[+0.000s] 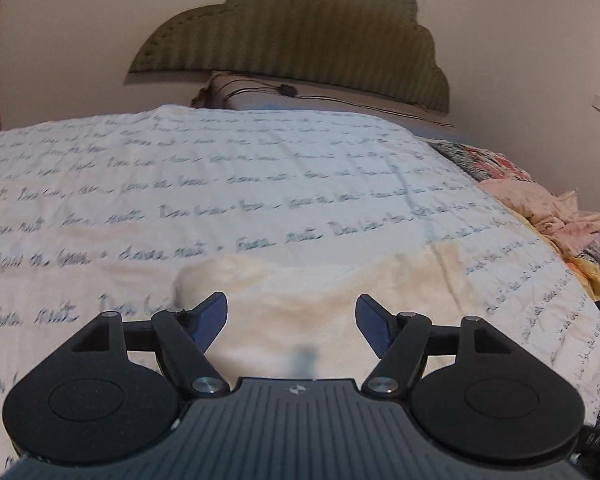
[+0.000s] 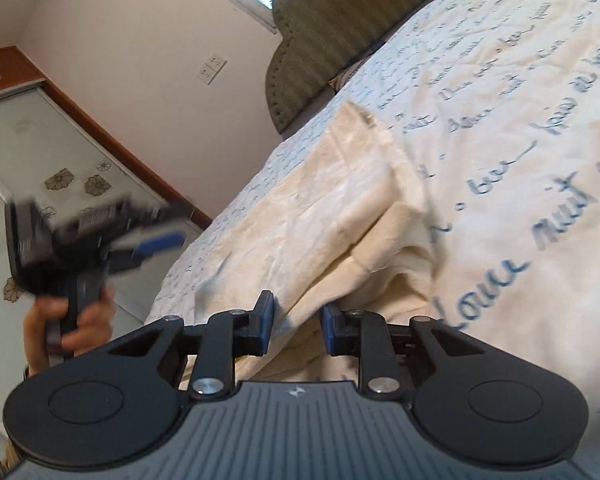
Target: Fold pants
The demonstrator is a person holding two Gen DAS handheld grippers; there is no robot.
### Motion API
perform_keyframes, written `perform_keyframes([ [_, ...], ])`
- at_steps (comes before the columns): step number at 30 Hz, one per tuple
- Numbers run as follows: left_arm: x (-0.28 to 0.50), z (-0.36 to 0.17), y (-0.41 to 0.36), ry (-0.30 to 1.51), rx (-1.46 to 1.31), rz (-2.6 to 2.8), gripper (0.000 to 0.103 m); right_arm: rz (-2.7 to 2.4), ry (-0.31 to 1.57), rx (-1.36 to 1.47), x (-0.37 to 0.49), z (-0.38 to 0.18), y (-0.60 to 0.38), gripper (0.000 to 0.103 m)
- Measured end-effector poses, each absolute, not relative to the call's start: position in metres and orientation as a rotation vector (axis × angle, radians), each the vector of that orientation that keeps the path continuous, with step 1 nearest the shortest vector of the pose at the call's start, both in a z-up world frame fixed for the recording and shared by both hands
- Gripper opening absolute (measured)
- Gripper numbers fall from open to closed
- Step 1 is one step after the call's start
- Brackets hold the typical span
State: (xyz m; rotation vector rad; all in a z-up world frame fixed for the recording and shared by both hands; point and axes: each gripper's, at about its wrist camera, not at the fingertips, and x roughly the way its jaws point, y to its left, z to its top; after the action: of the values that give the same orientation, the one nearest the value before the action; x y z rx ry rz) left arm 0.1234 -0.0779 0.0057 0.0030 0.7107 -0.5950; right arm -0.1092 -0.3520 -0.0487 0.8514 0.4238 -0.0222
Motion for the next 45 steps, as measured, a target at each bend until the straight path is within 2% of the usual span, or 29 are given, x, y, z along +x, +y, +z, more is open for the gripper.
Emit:
perform_keyframes([
  [5, 0.111, -0.025, -0.017, 0.794, -0.059, -0.481, 0.073, -0.276, 0.312, 0.600, -0.137, -0.005, -0.349, 0.025],
  [7, 0.103, -0.034, -0.011, 0.821, -0.054, -0.494, 0.073, -0.224, 0.271, 0.526, -0.127, 0.016, -0.347, 0.025],
  [13, 0.071, -0.039, -0.031, 0.751, 0.075, -0.544, 0.074, 0.088, 0.466, 0.172, -0.008, 0.044, -0.288, 0.025],
  [17, 0.058, -0.049, -0.044, 0.746, 0.125, -0.553, 0.072, 0.321, 0.640, -0.062, 0.072, 0.034, -0.226, 0.025],
  [21, 0.051, -0.055, -0.045, 0.726, 0.142, -0.548, 0.071, 0.374, 0.829, -0.222, 0.134, -0.001, -0.192, 0.025],
  [26, 0.049, -0.055, -0.043, 0.733, 0.138, -0.564, 0.071, 0.205, 0.805, -0.094, 0.174, -0.019, -0.219, 0.023],
  [29, 0.053, -0.049, -0.034, 0.740, 0.107, -0.576, 0.071, 0.183, 0.738, -0.025, 0.156, -0.004, -0.237, 0.025],
  [33, 0.059, -0.036, -0.031, 0.713, 0.072, -0.567, 0.071, 0.185, 0.660, -0.013, 0.086, 0.025, -0.267, 0.025],
  [37, 0.067, -0.027, -0.056, 0.681, 0.100, -0.599, 0.072, 0.189, 0.765, -0.017, 0.029, 0.017, -0.303, 0.027],
  [40, 0.064, -0.036, -0.082, 0.720, 0.166, -0.641, 0.073, 0.114, 0.860, -0.098, -0.004, -0.009, -0.321, 0.038],
  [43, 0.058, -0.043, -0.096, 0.697, 0.207, -0.626, 0.073, 0.018, 0.772, -0.001, -0.043, 0.005, -0.344, 0.045],
  [45, 0.059, -0.042, -0.102, 0.691, 0.197, -0.631, 0.073, -0.078, 0.677, 0.014, -0.067, 0.015, -0.353, 0.056],
])
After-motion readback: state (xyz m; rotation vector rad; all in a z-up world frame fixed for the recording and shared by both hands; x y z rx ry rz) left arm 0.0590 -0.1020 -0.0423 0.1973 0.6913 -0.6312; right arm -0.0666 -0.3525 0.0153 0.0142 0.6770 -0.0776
